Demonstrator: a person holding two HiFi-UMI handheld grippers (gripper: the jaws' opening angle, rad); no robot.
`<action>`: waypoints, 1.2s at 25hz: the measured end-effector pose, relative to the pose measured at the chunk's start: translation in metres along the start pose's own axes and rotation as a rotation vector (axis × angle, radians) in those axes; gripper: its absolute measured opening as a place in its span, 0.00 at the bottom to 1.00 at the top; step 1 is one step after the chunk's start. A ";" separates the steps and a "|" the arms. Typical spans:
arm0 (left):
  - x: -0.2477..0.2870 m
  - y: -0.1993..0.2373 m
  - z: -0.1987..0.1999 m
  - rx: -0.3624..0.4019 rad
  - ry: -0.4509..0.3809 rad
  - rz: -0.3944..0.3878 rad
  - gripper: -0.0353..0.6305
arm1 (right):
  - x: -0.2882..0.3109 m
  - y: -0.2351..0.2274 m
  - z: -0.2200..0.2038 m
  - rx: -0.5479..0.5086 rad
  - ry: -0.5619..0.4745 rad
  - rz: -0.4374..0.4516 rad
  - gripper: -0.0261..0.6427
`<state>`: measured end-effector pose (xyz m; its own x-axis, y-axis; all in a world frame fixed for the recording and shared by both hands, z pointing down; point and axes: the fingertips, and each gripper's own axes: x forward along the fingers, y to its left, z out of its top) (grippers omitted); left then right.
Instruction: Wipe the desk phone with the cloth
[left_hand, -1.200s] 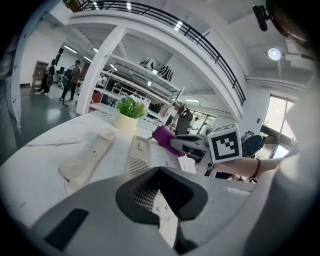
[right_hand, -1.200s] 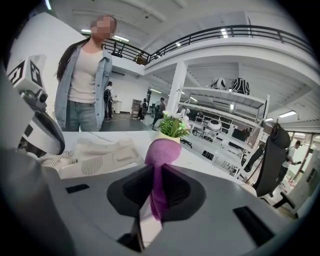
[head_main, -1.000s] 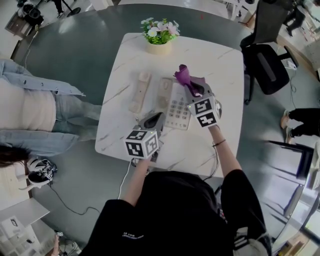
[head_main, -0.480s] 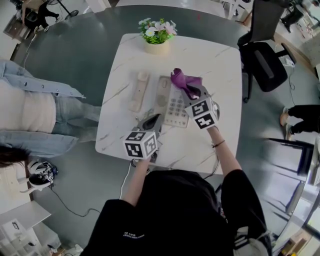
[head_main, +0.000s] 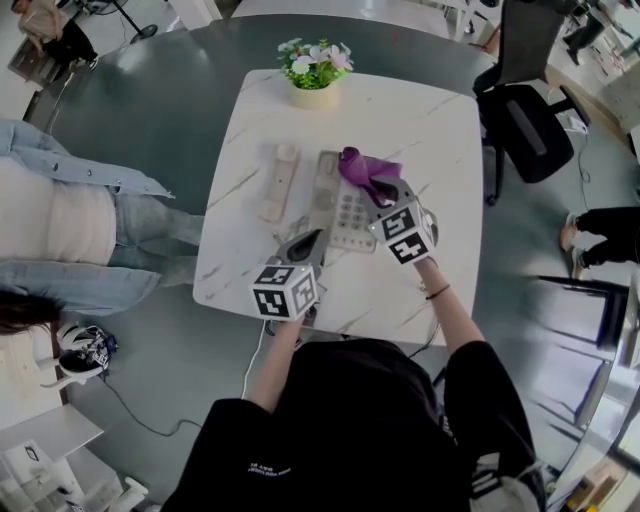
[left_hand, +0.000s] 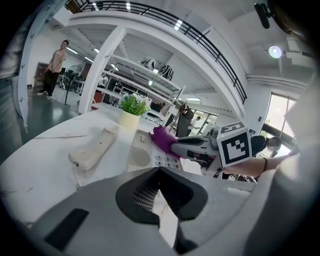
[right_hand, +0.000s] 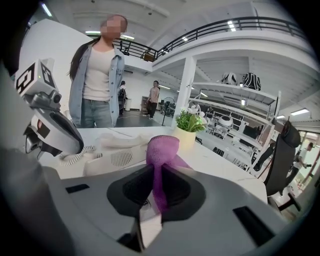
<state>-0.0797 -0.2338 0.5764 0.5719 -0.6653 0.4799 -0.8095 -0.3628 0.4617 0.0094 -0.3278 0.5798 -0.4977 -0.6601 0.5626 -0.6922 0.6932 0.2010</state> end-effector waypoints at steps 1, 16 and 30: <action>-0.001 -0.001 0.000 0.002 -0.002 -0.001 0.05 | -0.001 0.002 -0.001 -0.003 0.002 0.004 0.09; -0.013 0.000 -0.015 0.003 -0.011 0.003 0.05 | -0.012 0.027 -0.015 -0.001 0.021 0.033 0.09; -0.020 -0.002 -0.027 0.000 -0.005 0.010 0.05 | -0.027 0.057 -0.023 0.005 0.024 0.090 0.09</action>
<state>-0.0856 -0.2019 0.5858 0.5630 -0.6720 0.4810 -0.8153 -0.3561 0.4566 -0.0046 -0.2644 0.5942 -0.5457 -0.5877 0.5973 -0.6478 0.7481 0.1443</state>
